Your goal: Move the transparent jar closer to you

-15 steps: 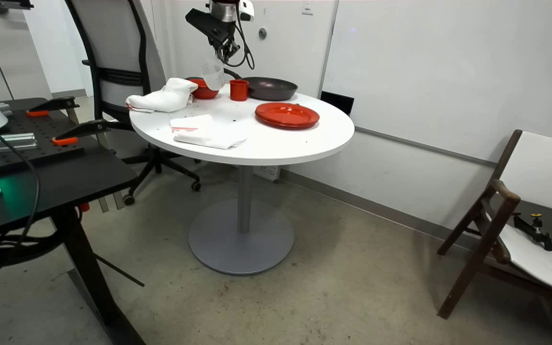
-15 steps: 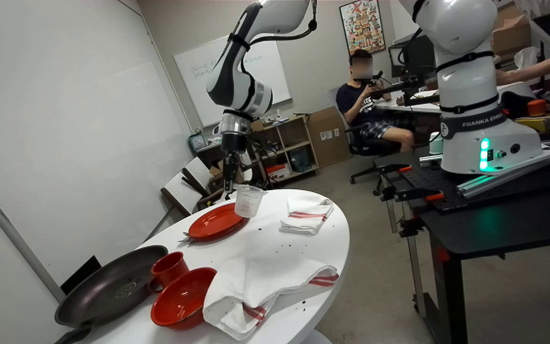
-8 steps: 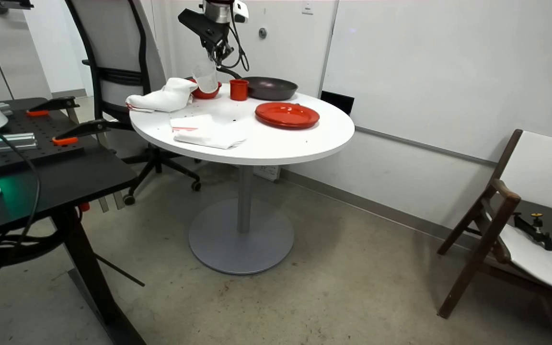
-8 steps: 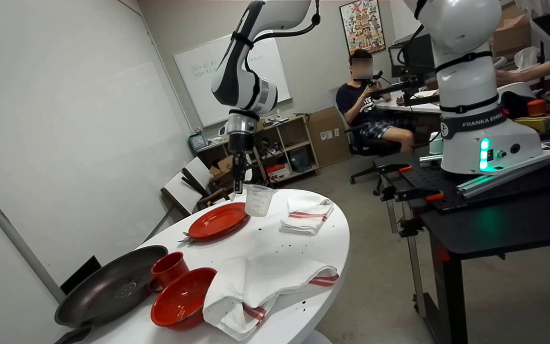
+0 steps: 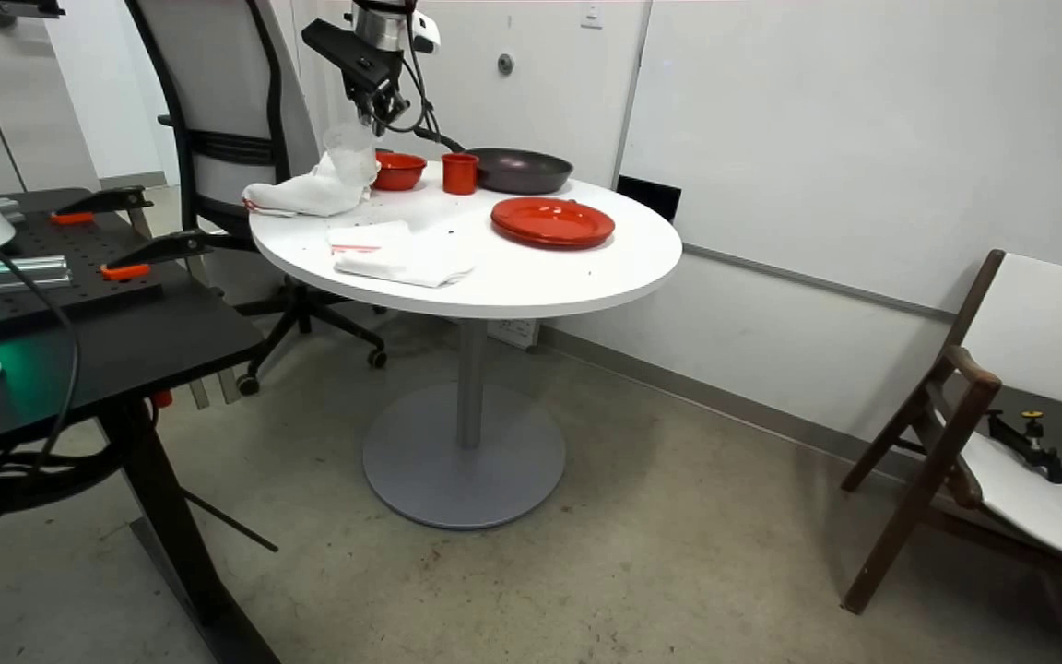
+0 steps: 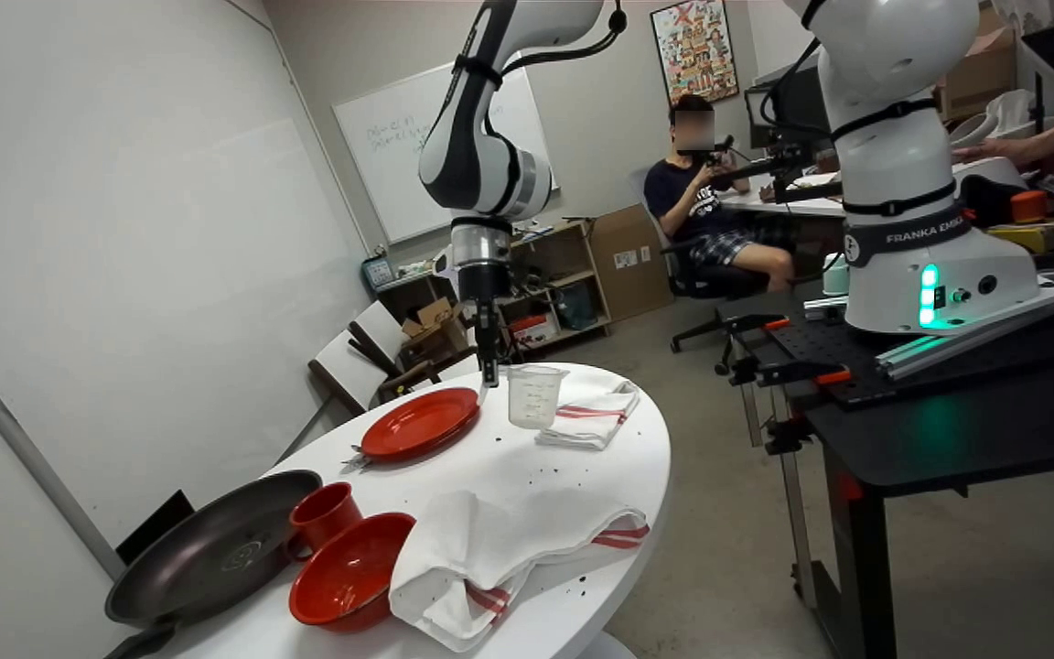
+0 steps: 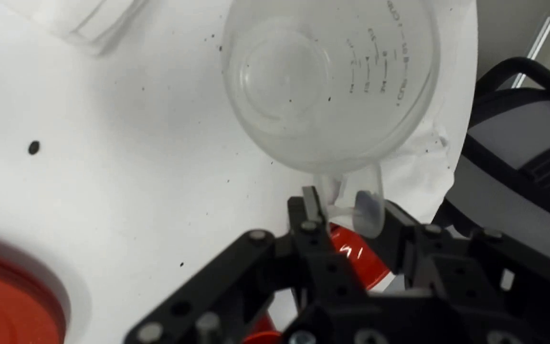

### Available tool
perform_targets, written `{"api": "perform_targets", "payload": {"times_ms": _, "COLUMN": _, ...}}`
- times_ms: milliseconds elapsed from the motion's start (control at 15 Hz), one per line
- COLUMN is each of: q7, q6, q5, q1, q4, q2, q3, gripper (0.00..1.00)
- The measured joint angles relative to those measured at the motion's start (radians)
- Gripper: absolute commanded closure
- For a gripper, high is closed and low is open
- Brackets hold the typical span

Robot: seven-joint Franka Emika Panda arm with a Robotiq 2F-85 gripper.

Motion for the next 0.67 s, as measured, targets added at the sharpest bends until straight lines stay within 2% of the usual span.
{"api": "perform_targets", "payload": {"times_ms": 200, "q7": 0.059, "q6": -0.001, "q5": -0.041, "q1": 0.048, "q4": -0.06, "q2": -0.027, "q3": -0.023, "gripper": 0.93}}
{"api": "perform_targets", "payload": {"times_ms": 400, "q7": 0.17, "q6": 0.0, "q5": -0.144, "q1": 0.086, "q4": -0.111, "q2": -0.057, "q3": -0.053, "gripper": 0.93}}
{"api": "perform_targets", "payload": {"times_ms": 667, "q7": 0.288, "q6": -0.007, "q5": -0.261, "q1": 0.103, "q4": -0.154, "q2": -0.088, "q3": -0.066, "gripper": 0.93}}
